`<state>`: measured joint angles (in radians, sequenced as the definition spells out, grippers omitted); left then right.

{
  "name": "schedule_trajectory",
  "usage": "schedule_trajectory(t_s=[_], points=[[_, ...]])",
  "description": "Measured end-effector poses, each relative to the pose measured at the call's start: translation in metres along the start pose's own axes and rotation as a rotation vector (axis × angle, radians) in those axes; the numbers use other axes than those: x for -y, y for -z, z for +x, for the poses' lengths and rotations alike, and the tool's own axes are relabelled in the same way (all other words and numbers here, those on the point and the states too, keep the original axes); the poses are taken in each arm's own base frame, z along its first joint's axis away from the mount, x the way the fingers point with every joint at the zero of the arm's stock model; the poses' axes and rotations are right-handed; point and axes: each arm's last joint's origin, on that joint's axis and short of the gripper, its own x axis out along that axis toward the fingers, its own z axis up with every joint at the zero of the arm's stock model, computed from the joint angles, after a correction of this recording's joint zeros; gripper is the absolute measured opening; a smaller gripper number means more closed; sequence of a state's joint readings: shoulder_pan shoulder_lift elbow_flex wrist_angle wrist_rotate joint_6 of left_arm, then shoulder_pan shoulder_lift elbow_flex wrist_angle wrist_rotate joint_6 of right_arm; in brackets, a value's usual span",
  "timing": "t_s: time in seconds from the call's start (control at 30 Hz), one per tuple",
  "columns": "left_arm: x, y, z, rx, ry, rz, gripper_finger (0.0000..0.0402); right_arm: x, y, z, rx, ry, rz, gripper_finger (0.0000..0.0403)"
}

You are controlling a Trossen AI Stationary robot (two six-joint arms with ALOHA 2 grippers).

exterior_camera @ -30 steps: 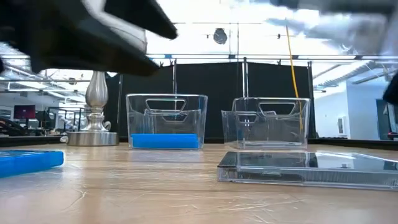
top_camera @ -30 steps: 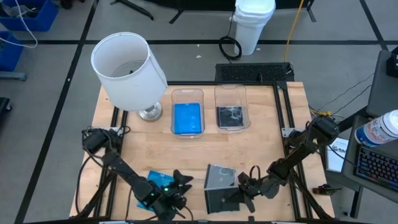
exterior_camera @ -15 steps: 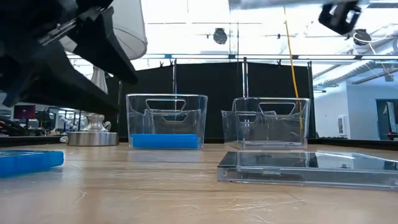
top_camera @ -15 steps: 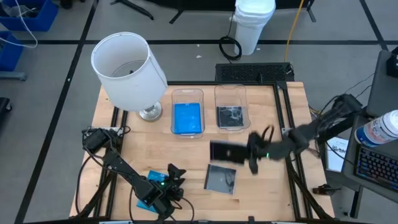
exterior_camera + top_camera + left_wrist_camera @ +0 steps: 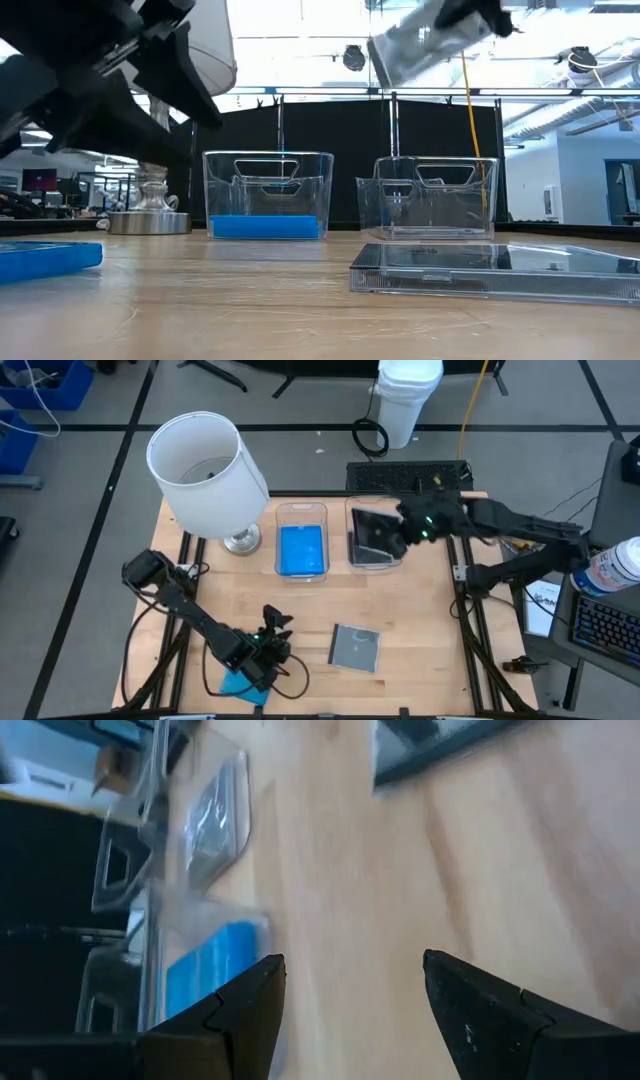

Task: Pick & place jewel cases by type

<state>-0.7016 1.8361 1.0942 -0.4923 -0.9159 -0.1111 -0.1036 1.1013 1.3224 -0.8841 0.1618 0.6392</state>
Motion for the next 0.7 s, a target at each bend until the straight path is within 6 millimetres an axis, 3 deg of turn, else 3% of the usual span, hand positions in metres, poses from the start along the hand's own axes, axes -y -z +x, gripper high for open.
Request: schedule_trajectory(t_s=[0.4, 0.7], points=[[0.002, 0.040, 0.007, 0.002, 0.017, -0.081, 0.0241, 0.064, -0.033, 0.077, -0.283, 0.068, 0.130, 0.0006], [0.003, 0.042, 0.008, 0.003, 0.016, -0.093, 0.0241, 0.095, -0.040, 0.106, -0.369, 0.088, 0.249, 0.0006]])
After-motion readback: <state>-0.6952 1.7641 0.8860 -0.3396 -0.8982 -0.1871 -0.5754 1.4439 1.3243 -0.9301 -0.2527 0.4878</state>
